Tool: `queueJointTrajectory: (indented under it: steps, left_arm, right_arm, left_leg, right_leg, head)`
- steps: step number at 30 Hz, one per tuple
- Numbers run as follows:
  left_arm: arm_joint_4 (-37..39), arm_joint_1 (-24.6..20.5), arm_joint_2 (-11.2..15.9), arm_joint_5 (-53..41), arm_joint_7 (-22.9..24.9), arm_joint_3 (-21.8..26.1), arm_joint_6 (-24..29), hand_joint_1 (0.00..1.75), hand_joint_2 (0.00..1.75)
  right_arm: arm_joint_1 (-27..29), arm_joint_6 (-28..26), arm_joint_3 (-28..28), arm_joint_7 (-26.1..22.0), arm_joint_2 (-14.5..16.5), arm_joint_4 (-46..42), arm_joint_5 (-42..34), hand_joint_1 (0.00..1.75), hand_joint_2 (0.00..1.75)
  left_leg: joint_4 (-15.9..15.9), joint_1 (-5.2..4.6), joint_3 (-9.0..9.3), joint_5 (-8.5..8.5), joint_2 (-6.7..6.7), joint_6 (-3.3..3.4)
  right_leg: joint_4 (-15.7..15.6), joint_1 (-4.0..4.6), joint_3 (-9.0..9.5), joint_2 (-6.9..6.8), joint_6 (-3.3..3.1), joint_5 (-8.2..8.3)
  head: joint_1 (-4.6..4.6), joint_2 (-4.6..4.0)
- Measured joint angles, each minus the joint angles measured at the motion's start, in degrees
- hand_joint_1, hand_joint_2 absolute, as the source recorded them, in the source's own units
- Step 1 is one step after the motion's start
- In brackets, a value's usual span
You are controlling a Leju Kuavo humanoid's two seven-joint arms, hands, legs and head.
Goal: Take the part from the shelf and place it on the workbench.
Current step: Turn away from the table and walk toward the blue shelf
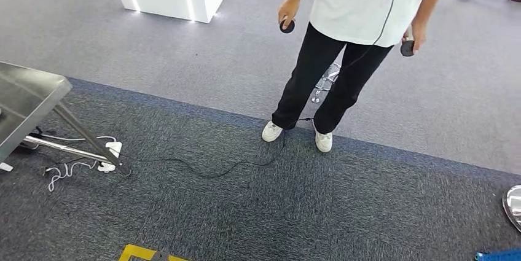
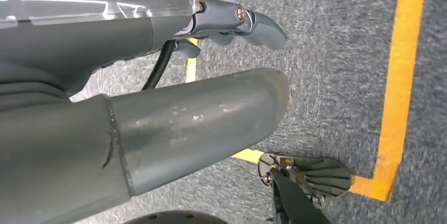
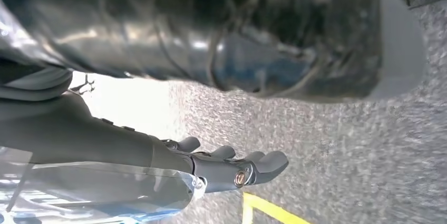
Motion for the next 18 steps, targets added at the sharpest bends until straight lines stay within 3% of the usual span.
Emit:
queueJointTrajectory:
  steps: [1, 3, 5, 7, 8, 10, 12, 13, 14, 15, 16, 18]
  left_arm:
    - [0.00, -0.04, -0.04, 0.09, -0.25, 0.01, -0.08, 0.00, 0.00]
    - [0.00, -0.13, -0.19, 0.50, -0.64, 0.13, -0.15, 0.00, 0.00]
    - [0.00, -0.30, -0.39, 0.88, -0.51, 0.37, 0.00, 0.00, 0.00]
    - [0.00, -0.59, -0.65, 1.06, -0.33, 0.55, 0.16, 0.00, 0.00]
    - [0.00, -0.72, -0.77, 1.15, -0.33, 0.60, 0.15, 0.00, 0.00]
    - [0.00, -0.77, -0.90, 1.14, -0.33, 0.67, 0.04, 0.00, 0.00]
    - [0.02, -0.59, -0.95, 0.95, -0.28, 0.71, -0.04, 0.00, 0.00]
    - [0.04, -0.46, -0.98, 0.91, -0.38, 0.74, -0.07, 0.00, 0.00]
    - [0.05, -0.36, -1.01, 0.93, -0.68, 0.77, -0.09, 0.00, 0.00]
    - [0.06, -0.30, -1.02, 0.92, -1.09, 0.80, -0.15, 0.00, 0.00]
    - [0.07, -0.31, -1.02, 0.88, -1.49, 0.83, -0.21, 0.00, 0.00]
    - [0.07, -0.37, -1.02, 0.73, -1.98, 0.85, -0.27, 0.00, 0.00]
  right_arm:
    - [0.03, -0.18, -0.02, -0.04, -0.05, 0.00, 0.18, 0.00, 0.00]
    - [-0.02, -1.04, -0.05, -0.40, -0.23, -0.02, 0.60, 0.00, 0.00]
    - [-0.16, -1.83, -0.10, -0.88, -0.54, -0.04, 0.77, 0.00, 0.00]
    - [-0.14, -2.01, -0.22, -1.09, -0.96, -0.04, 0.77, 0.00, 0.00]
    - [-0.08, -2.05, -0.27, -1.19, -1.12, -0.04, 0.78, 0.00, 0.00]
    - [-0.18, -2.12, -0.31, -1.46, -1.25, -0.04, 0.90, 0.00, 0.00]
    - [-0.39, -2.13, -0.32, -1.66, -1.27, -0.04, 1.06, 0.00, 0.00]
    - [-0.45, -2.09, -0.33, -1.65, -1.28, -0.04, 1.11, 0.00, 0.00]
    - [-0.45, -2.06, -0.34, -1.63, -1.28, -0.04, 1.16, 0.00, 0.00]
    - [-0.44, -2.04, -0.36, -1.59, -1.27, -0.04, 1.18, 0.00, 0.00]
    - [-0.43, -2.06, -0.38, -1.58, -1.25, -0.04, 1.15, 0.00, 0.00]
    - [-0.44, -2.07, -0.44, -1.76, -1.13, -0.04, 1.07, 0.00, 0.00]
  left_leg:
    - [0.01, 0.00, 0.16, -0.16, 0.70, -0.12]
    - [0.09, -0.18, 0.57, -0.59, 1.95, -0.60]
    - [0.10, -0.41, 0.89, -1.02, 2.93, -1.25]
    - [-0.04, -0.46, 1.41, -1.29, 3.89, -1.85]
    - [0.19, -0.34, 1.65, -1.62, 3.70, -2.16]
    - [3.28, -0.05, 0.59, -3.81, 1.14, -2.66]
    - [10.61, 0.21, -2.94, -7.53, -1.90, -2.91]
    - [14.19, 0.25, -4.82, -8.79, -2.44, -2.98]
    - [16.21, 0.27, -6.04, -8.92, -2.66, -2.99]
    - [16.09, 0.27, -6.29, -7.87, -2.78, -2.92]
    - [13.76, 0.27, -5.52, -5.81, -3.02, -2.78]
    - [6.22, 0.35, -2.68, -1.65, -5.63, -2.34]
  right_leg:
    - [-3.13, -0.03, 1.75, -0.52, -0.01, 1.82]
    - [-11.00, 0.18, 5.91, -2.97, -0.42, 4.75]
    - [-14.47, 0.58, 7.68, -4.22, -1.15, 5.44]
    - [-14.53, 0.71, 7.69, -3.01, -1.82, 5.48]
    - [-14.79, 0.62, 7.85, -2.39, -2.15, 5.60]
    - [-15.35, 0.33, 8.17, -1.16, -2.95, 5.95]
    - [-15.45, 0.33, 8.10, 0.18, -3.43, 6.07]
    - [-15.38, 0.40, 8.02, 1.02, -3.51, 6.07]
    - [-15.26, 0.47, 7.98, 1.91, -3.54, 6.05]
    - [-15.08, 0.52, 7.97, 2.82, -3.53, 6.00]
    - [-14.88, 0.54, 7.98, 3.73, -3.48, 5.93]
    - [-14.41, 0.52, 7.82, 5.31, -3.22, 5.72]
  head:
    - [0.01, 0.00]
    - [-0.01, 0.00]
    - [-0.05, 0.00]
    - [-0.08, 0.00]
    - [-0.08, 0.00]
    - [-0.18, 0.00]
    - [-0.28, 0.00]
    - [-0.29, 0.00]
    - [-0.30, 0.00]
    - [-0.30, 0.00]
    - [-0.31, 0.00]
    - [-0.28, 0.00]
